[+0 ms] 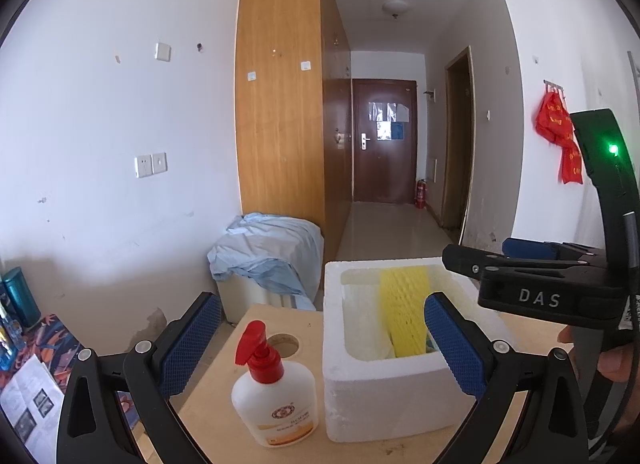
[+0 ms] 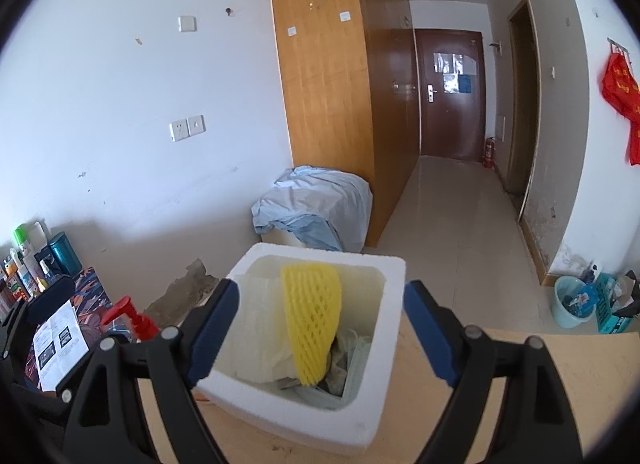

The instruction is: Organize soft objects

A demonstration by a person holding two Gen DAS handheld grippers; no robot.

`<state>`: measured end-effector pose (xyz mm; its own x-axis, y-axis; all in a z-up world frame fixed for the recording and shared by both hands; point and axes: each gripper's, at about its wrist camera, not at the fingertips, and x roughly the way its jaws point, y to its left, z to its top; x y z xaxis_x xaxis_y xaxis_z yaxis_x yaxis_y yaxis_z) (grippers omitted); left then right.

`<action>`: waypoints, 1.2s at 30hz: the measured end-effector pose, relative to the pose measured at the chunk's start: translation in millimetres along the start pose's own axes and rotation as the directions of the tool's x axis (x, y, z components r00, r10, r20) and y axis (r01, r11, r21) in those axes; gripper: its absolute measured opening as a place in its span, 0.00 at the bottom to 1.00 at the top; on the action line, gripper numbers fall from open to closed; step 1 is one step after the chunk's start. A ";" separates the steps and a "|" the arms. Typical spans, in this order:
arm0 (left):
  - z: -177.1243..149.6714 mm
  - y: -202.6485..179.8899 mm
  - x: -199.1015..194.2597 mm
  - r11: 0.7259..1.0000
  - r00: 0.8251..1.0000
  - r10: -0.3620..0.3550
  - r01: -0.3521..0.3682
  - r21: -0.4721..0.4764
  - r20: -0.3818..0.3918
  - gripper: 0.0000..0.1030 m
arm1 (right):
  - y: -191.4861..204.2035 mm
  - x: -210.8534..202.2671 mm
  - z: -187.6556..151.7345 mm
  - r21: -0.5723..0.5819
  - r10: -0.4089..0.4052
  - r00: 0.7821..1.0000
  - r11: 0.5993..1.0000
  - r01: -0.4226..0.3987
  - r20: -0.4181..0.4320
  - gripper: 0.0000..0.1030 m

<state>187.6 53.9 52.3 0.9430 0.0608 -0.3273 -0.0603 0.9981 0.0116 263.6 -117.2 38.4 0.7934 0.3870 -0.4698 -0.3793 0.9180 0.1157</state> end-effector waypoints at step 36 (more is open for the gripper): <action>-41.8 -20.5 -204.3 0.998 0.993 -0.064 0.063 0.014 0.099 0.99 | 27.9 -252.9 -90.4 0.049 -0.163 0.961 0.986 0.156 0.221 1.00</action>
<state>-17.5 20.7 79.4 0.9727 -0.0027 -0.2320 0.0038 1.0000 0.0041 9.4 -197.3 81.3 0.9301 0.2411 -0.2771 -0.2267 0.9704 0.0835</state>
